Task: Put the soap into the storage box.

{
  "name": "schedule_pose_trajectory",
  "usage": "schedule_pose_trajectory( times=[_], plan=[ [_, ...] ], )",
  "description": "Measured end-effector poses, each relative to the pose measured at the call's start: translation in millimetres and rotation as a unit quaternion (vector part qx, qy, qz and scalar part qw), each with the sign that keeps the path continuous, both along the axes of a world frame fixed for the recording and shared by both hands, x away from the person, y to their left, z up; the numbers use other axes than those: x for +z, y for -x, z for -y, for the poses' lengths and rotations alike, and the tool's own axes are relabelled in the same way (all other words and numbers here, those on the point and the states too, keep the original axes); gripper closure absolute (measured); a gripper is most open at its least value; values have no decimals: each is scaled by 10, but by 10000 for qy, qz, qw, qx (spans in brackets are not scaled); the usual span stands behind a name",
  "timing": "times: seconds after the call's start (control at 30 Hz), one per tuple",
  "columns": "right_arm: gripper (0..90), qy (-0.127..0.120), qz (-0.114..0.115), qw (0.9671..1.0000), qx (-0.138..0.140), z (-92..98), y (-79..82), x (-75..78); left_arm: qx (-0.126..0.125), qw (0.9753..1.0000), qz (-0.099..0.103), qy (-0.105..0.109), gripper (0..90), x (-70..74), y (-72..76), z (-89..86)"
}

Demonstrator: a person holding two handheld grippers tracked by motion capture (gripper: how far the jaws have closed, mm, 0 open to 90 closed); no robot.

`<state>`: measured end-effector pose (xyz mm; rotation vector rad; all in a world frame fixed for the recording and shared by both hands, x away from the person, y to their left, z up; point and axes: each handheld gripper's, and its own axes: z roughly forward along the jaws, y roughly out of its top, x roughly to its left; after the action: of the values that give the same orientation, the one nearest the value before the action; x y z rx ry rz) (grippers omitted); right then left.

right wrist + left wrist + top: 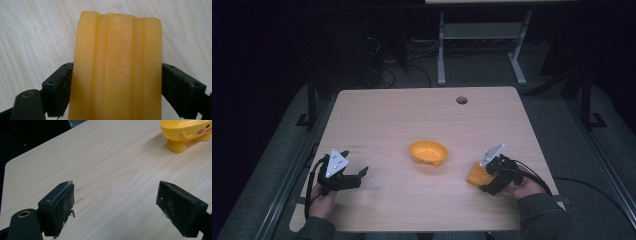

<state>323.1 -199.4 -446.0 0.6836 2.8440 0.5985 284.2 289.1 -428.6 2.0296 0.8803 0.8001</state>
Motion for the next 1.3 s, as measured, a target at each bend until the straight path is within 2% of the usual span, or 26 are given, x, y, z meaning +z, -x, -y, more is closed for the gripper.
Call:
schedule_pose_trajectory(
  times=[0.53, 1.1, 1.3],
  plan=[
    [184, -4, -71, 10000, 27, -27, -18, -46, -2, 10000, -29, 19, 141, -3, -2, 4],
    [198, 57, -36, 10000, 42, -31, -15, -30, -18, 10000, 1, -17, 141, 7, 0, -2],
    [202, 68, -60, 9999, 80, -35, -3, -21, -3, 10000, 4, 45, 141, 6, 4, -1]
  ],
)
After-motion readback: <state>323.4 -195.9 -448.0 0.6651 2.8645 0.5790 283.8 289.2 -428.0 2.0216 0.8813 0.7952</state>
